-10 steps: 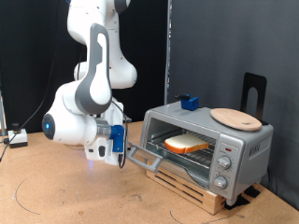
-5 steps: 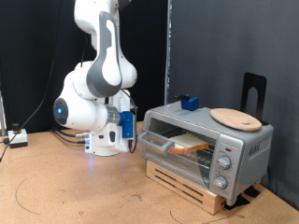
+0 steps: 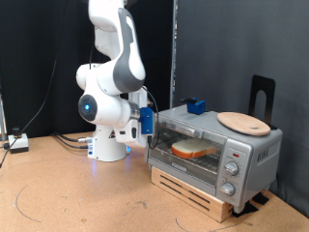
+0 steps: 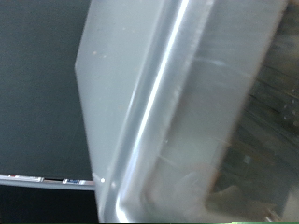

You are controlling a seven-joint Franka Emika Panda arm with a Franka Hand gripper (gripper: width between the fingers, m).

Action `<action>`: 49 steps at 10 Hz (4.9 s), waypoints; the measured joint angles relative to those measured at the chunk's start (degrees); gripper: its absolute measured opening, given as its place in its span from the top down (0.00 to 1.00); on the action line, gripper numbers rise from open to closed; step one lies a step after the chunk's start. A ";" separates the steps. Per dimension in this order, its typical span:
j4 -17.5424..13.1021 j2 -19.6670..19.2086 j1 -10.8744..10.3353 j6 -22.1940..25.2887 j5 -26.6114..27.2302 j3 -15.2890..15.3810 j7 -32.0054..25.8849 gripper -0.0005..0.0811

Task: Make a piece of toast with the oven

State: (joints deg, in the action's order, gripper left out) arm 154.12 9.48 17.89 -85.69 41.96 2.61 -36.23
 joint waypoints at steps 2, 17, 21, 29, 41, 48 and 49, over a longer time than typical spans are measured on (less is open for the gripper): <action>4.28 4.47 -0.57 -5.82 3.62 1.78 1.54 0.01; -10.13 -8.35 7.62 -1.37 6.52 -3.32 5.78 0.01; -18.69 -17.37 7.42 0.03 9.59 -2.25 8.45 0.01; -30.45 -29.51 7.01 1.17 12.89 0.85 7.62 0.01; -44.79 -42.90 6.43 3.47 19.69 3.57 5.30 0.01; -55.45 -55.21 3.17 1.47 18.46 5.35 7.94 0.01; -56.89 -56.83 2.22 1.51 18.42 5.92 8.28 0.01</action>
State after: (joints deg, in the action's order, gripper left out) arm 97.23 -47.35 20.11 -84.17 60.38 8.52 -27.95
